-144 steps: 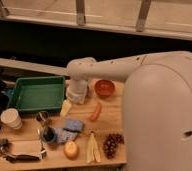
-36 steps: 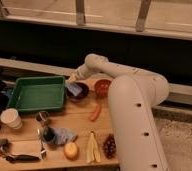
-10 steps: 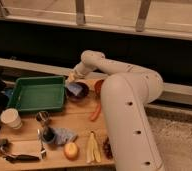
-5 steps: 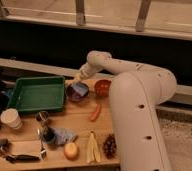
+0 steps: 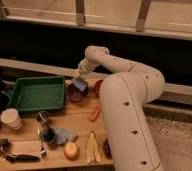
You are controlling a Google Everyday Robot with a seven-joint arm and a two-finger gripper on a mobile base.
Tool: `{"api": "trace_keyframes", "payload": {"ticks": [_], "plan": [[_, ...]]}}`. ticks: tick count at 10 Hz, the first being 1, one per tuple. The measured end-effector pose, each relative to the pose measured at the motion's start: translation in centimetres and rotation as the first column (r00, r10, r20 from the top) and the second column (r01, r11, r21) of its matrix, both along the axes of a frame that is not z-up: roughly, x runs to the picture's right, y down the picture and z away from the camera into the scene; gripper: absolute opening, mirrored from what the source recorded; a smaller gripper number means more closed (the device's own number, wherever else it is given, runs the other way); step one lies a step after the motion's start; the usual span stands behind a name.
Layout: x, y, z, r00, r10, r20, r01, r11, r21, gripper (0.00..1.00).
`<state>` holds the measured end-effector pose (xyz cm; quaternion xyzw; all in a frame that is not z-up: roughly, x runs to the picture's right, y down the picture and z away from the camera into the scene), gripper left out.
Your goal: Wipe purple bowl with sponge
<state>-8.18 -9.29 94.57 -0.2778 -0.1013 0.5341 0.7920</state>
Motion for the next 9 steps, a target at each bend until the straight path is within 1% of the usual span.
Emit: {"api": "trace_keyframes", "payload": {"ticks": [1,3,4,5,6,7,8,9], "plan": [[-0.4,1.0,-0.2,1.000,-0.017,0.004,0.017,0.9998,-0.013,0.00],[-1.3,3.8,-1.0,0.999,-0.049,0.000,0.049,0.9977,-0.047,0.00],[-1.3,4.6,-1.5,0.999,-0.050,-0.008,0.050,0.9973,-0.053,0.00],[-1.0,4.9,-1.9,0.999,-0.049,-0.017,0.048,0.9974,-0.053,0.00],[-0.3,4.8,-2.1,0.999,-0.043,-0.032,0.041,0.9980,-0.047,0.00],[0.4,3.9,-2.0,0.998,-0.037,-0.049,0.035,0.9988,-0.033,0.00],[0.6,3.3,-1.9,0.998,-0.032,-0.054,0.031,0.9992,-0.026,0.00],[1.2,1.9,-1.1,0.998,-0.029,-0.059,0.028,0.9995,-0.011,0.00]]}}
